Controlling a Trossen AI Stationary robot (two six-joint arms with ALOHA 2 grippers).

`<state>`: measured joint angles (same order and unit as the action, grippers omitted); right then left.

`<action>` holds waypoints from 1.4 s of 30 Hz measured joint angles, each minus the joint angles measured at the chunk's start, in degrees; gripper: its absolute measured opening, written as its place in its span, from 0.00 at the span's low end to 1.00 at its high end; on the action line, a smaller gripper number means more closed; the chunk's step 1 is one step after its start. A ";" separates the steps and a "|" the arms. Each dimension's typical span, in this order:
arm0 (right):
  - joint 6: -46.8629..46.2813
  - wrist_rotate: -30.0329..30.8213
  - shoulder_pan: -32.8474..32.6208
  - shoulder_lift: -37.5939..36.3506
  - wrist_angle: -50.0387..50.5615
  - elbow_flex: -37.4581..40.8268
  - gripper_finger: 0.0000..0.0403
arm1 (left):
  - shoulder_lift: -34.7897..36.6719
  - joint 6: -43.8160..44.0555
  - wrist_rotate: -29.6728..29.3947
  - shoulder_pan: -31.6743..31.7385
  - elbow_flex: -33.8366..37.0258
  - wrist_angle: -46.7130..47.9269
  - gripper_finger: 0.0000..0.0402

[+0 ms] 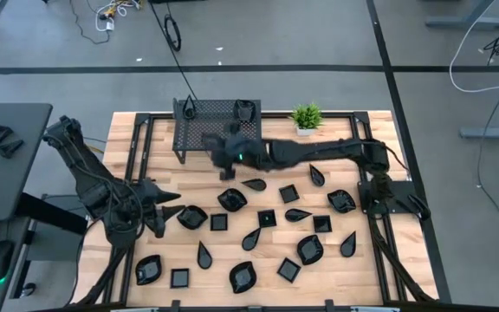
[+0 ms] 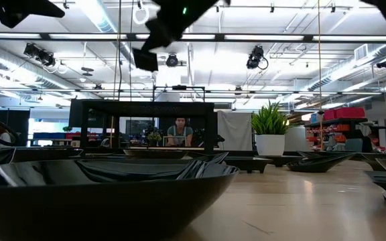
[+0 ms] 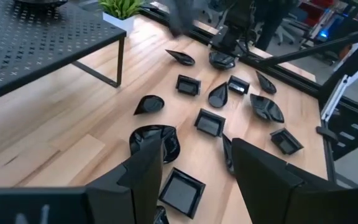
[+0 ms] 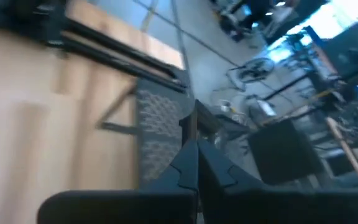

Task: Pick & Place Mini shaped plates
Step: Put the black square plate on the shelf

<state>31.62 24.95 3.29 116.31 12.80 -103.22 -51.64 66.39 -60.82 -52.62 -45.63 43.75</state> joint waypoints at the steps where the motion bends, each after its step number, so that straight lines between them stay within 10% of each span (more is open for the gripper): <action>1: 0.68 -0.76 1.42 0.54 -0.40 0.01 0.00 | -0.07 0.00 0.00 0.00 0.00 0.00 0.49; 14: 6.97 -9.57 13.34 6.29 -6.44 0.13 0.00 | -0.09 -0.03 -4.88 0.07 0.04 0.37 0.49; 42: 6.39 -11.35 14.60 9.49 -9.42 0.09 0.10 | -0.09 0.55 -5.62 0.07 0.09 -0.70 0.49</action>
<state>38.01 13.61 17.89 125.80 3.38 -103.13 -51.72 66.94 -66.43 -52.56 -45.54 43.05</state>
